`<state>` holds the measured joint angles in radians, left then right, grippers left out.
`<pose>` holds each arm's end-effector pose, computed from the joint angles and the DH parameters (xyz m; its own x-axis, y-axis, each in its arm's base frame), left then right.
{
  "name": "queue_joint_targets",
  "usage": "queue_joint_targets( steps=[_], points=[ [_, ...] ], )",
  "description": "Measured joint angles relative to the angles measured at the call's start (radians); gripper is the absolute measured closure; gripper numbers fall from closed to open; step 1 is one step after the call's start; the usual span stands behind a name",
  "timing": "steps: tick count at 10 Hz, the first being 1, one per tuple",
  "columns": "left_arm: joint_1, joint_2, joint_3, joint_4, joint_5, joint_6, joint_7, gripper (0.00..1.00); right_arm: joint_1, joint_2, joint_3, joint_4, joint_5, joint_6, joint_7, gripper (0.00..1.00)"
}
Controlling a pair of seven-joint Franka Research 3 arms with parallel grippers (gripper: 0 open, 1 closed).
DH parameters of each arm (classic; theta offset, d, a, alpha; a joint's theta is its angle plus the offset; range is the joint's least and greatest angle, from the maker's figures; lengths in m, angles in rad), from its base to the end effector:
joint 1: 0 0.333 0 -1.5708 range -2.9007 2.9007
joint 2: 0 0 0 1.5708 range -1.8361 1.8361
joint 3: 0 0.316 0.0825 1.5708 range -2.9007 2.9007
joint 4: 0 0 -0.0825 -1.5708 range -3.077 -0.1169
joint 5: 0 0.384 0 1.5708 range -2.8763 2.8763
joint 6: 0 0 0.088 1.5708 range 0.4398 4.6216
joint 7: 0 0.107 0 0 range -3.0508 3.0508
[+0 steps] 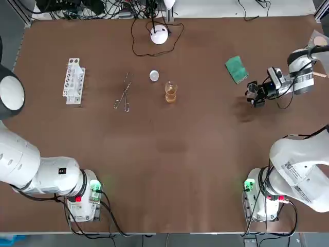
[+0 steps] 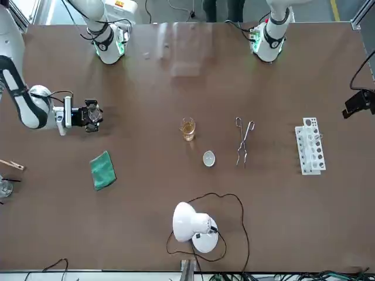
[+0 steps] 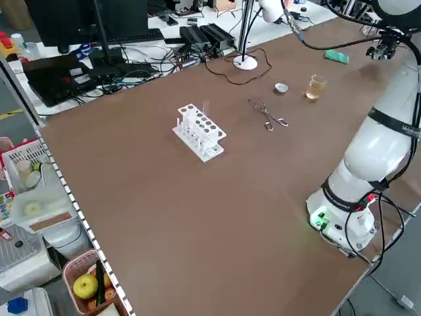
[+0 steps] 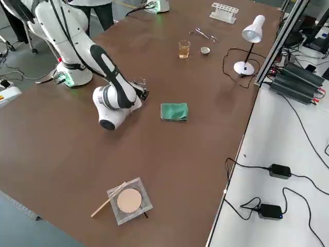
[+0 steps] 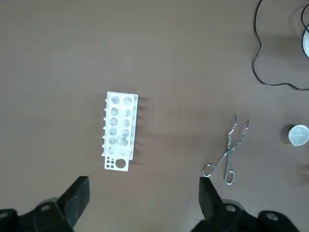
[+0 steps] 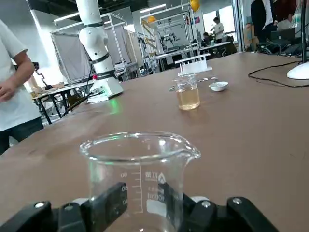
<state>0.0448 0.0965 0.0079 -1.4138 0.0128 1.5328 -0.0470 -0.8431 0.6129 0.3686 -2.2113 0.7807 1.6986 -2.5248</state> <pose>0.5804 0.0318 0.6402 0.9947 0.0999 0.0231 0.1003 -0.9949 -0.0125 0.4211 -0.1189 0.1204 0.1804 0.2329 0.9556 0.9731 0.0996 -0.2079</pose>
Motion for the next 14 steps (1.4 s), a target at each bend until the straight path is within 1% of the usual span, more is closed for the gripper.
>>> queue_joint_targets(
  steps=[3,6,8,10,14],
  points=[
    [-0.002,0.0,-0.004,0.0,-0.002,0.0,0.0,0.0,0.0,0.04,-0.007,0.038,-0.018,0.0,-0.039,0.62],
    [-0.002,0.001,-0.006,-0.001,-0.002,0.0,0.001,0.0,0.0,0.079,-0.03,0.069,-0.032,-0.001,-0.083,0.62],
    [-0.002,0.001,-0.006,-0.001,-0.002,0.0,0.002,0.0,0.0,0.095,-0.059,0.09,-0.054,-0.025,-0.114,0.62],
    [-0.003,0.0,-0.011,0.0,-0.002,0.0,0.003,0.0,0.0,0.124,-0.078,0.104,-0.062,-0.03,-0.14,0.62],
    [-0.002,0.0,-0.011,0.0,-0.002,0.0,0.003,0.0,0.0,0.181,-0.088,0.124,-0.102,-0.032,-0.171,0.62]
  ],
)
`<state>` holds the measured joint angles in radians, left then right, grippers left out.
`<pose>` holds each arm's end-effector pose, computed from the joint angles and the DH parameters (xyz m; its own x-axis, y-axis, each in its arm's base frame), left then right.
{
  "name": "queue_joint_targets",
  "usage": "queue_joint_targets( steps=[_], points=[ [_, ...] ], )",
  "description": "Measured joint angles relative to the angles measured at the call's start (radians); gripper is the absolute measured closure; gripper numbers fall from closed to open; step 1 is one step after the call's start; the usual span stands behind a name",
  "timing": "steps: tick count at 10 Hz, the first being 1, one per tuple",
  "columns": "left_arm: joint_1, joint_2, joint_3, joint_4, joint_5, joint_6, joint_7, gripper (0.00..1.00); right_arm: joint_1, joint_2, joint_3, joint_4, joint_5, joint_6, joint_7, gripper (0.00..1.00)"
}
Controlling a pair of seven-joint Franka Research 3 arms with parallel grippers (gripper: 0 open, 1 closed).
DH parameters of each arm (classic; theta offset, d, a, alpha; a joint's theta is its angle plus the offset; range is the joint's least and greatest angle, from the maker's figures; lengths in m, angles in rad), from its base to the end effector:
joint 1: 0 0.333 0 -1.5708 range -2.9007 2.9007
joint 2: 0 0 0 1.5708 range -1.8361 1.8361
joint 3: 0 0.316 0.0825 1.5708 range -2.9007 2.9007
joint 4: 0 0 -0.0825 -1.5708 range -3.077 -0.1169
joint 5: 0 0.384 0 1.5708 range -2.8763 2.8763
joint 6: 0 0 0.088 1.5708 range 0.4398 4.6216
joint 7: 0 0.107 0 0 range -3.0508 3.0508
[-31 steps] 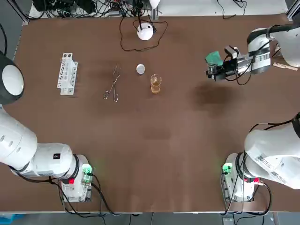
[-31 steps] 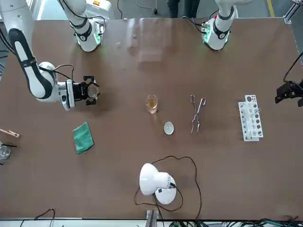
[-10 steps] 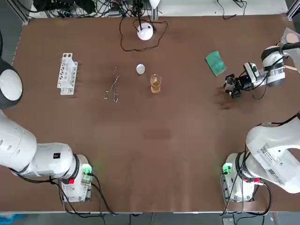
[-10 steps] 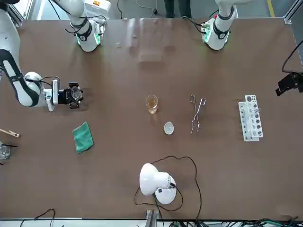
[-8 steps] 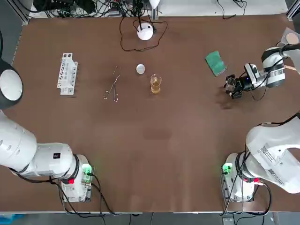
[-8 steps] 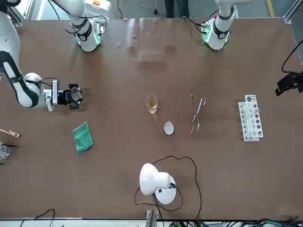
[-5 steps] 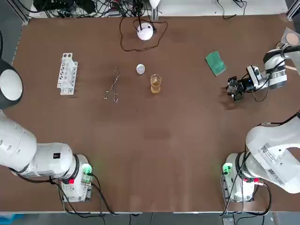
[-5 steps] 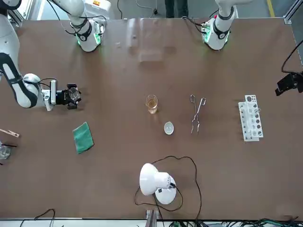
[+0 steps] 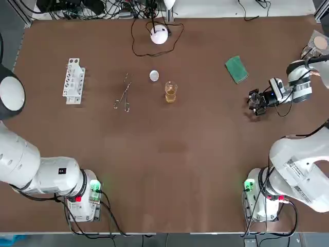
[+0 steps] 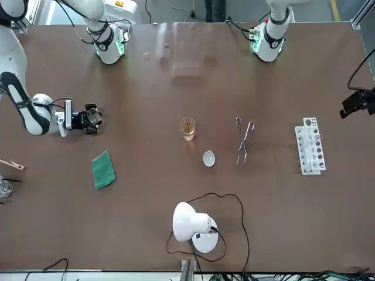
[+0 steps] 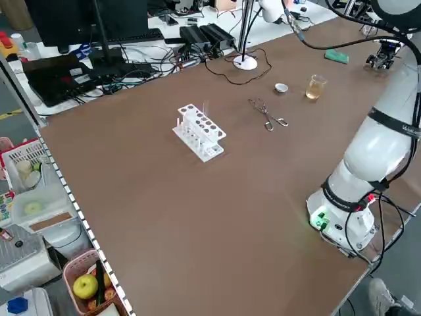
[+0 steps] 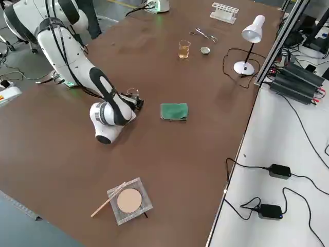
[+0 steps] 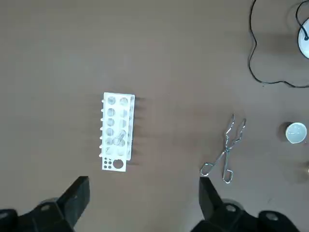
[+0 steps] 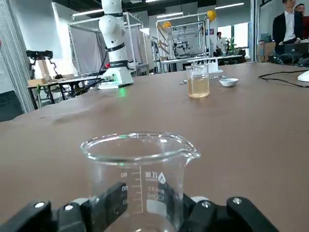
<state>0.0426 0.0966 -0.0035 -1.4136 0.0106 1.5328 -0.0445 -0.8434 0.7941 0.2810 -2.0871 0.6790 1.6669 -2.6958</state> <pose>0.5808 0.0240 0.6402 0.9962 0.0839 0.0230 0.0841 -0.9964 -0.0092 0.4063 -0.1570 0.0579 0.0778 0.1921 0.9783 0.9824 0.1525 -0.1081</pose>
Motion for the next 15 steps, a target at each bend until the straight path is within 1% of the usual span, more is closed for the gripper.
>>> queue_joint_targets(
  steps=[3,8,11,13,14,15],
  points=[
    [-0.004,0.0,-0.001,0.0,0.0,0.0,0.0,0.0,0.001,0.034,-0.004,0.013,-0.012,-0.004,-0.008,0.62],
    [0.0,0.0,0.0,0.0,0.0,0.0,0.0,0.0,0.003,0.044,-0.004,0.018,-0.014,-0.02,-0.011,0.61],
    [0.0,0.0,0.0,0.0,0.0,0.0,0.0,0.0,0.004,0.046,-0.004,0.022,-0.014,-0.022,-0.012,0.53],
    [0.0,0.0,0.0,0.0,0.0,0.0,0.0,0.0,0.004,0.047,-0.004,0.025,-0.014,-0.023,-0.012,0.42],
    [-0.001,0.0,0.0,0.0,0.0,0.0,0.0,0.0,0.005,0.047,-0.004,0.026,-0.014,-0.024,-0.012,0.38],
    [-0.002,0.0,0.0,0.0,0.0,0.0,0.0,0.0,0.005,0.047,-0.003,0.026,-0.014,-0.026,-0.012,0.31]
  ],
)
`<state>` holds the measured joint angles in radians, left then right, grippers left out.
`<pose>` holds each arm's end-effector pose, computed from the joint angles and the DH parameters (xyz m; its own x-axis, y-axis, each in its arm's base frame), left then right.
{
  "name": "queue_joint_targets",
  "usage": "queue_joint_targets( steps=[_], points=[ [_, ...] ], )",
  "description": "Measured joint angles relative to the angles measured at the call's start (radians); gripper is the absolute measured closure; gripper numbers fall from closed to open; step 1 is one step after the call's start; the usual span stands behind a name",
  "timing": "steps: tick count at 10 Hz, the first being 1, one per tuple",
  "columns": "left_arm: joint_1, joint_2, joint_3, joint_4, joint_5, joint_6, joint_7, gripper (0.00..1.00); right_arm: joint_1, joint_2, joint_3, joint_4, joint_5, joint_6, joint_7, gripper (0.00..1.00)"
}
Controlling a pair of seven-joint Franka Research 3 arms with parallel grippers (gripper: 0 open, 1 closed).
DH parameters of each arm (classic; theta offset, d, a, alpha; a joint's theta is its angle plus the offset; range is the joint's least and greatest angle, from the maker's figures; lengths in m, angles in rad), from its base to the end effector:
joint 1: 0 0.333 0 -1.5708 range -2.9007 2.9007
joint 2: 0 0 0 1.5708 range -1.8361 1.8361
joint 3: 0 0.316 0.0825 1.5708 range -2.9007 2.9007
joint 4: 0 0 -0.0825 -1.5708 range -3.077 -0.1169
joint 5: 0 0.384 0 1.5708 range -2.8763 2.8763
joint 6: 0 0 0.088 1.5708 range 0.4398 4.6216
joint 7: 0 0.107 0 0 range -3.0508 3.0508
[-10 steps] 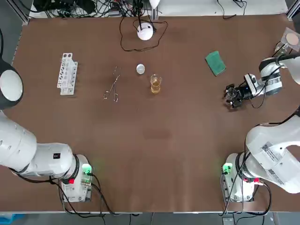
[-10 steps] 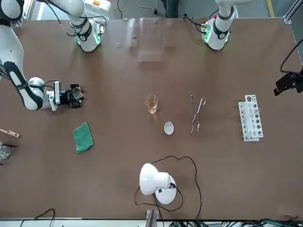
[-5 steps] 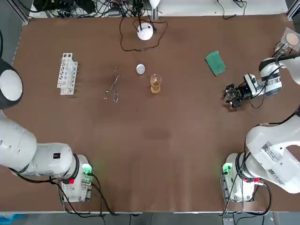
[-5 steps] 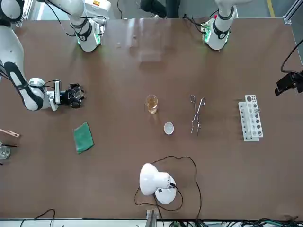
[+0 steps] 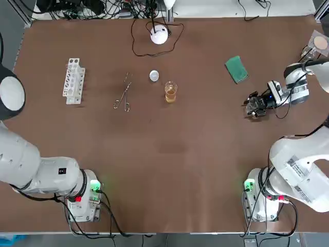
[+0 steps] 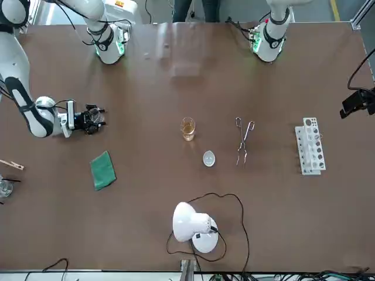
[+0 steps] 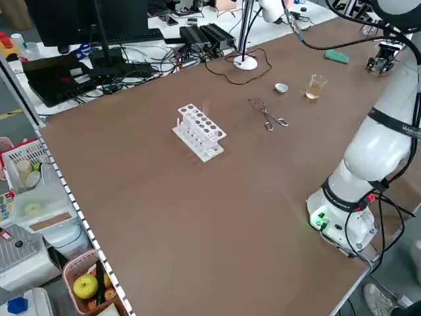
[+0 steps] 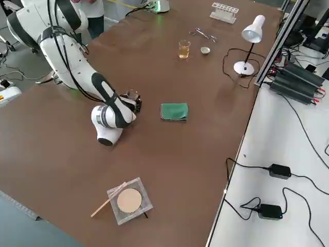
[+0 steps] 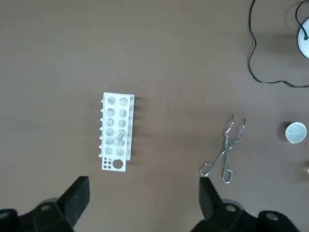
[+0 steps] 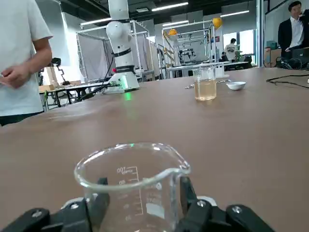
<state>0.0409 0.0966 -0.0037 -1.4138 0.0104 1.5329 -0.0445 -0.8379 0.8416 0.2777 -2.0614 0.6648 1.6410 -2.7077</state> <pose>0.5808 0.0229 0.6401 0.9964 0.0820 0.0229 0.0822 -0.9966 -0.0090 0.4038 -0.1517 0.0443 0.0816 0.1546 0.9846 0.9780 0.1780 -0.1090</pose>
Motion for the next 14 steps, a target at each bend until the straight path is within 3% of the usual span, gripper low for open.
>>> queue_joint_targets(
  steps=[1,3,14],
  points=[
    [-0.001,0.0,0.0,0.0,0.0,0.0,0.0,0.0,0.001,0.0,0.0,0.0,0.0,0.0,0.0,0.26],
    [-0.001,0.0,0.0,0.0,0.0,0.0,0.0,0.0,0.002,0.0,0.001,0.001,0.0,-0.005,0.0,0.0],
    [0.001,0.0,0.001,0.0,0.0,0.0,0.0,0.0,0.002,0.0,-0.001,0.079,0.0,-0.139,0.1,0.0]
  ],
)
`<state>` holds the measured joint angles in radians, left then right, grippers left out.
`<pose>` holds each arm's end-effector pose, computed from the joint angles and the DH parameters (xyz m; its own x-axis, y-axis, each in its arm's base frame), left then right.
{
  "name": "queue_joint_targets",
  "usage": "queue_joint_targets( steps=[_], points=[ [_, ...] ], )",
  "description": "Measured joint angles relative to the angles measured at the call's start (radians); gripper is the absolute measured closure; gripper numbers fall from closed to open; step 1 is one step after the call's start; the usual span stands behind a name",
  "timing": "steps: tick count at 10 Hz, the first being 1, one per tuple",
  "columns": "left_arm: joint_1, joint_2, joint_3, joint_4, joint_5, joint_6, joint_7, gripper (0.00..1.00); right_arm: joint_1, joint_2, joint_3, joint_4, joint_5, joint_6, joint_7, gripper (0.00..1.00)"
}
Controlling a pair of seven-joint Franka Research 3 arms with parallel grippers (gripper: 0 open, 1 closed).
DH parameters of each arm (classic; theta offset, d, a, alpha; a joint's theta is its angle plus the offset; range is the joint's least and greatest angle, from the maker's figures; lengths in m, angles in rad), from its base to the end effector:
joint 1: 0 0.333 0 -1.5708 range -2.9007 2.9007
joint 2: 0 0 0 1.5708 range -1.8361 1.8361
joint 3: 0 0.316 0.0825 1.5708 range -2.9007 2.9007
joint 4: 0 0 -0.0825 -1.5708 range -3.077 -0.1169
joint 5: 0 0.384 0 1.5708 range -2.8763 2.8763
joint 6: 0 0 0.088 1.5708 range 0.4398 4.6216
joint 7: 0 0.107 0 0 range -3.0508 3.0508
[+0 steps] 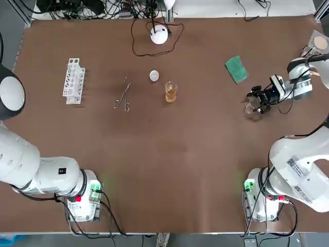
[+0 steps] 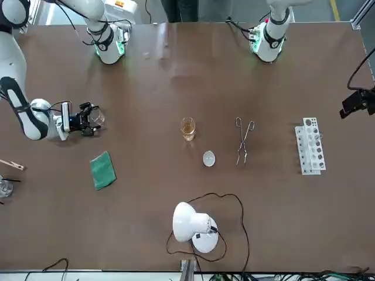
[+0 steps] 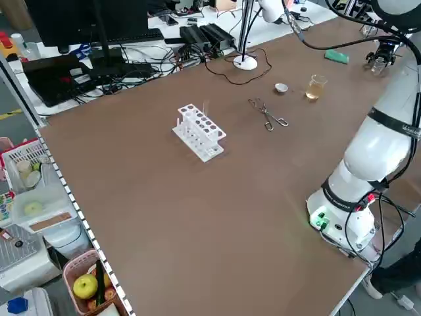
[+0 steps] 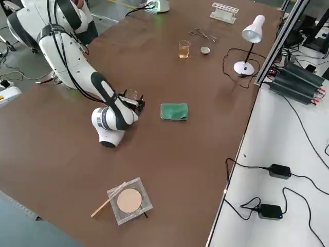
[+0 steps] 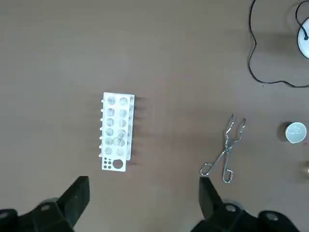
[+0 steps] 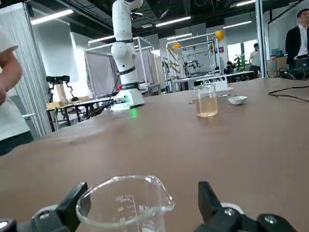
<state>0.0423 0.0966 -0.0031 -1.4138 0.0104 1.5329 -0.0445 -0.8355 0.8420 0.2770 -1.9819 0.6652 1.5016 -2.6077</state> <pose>0.5808 0.0240 0.6401 0.9962 0.0840 0.0229 0.0842 -0.9964 -0.0091 0.4234 -0.1621 0.0674 0.1456 0.0984 0.9844 0.9644 0.2078 -0.1634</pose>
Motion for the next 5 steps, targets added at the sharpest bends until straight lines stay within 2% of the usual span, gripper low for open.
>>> queue_joint_targets(
  steps=[5],
  points=[
    [0.0,0.0,0.0,0.0,0.0,0.0,0.0,0.0,-0.002,0.0,0.0,0.058,0.003,-0.068,0.212,0.0]
  ],
)
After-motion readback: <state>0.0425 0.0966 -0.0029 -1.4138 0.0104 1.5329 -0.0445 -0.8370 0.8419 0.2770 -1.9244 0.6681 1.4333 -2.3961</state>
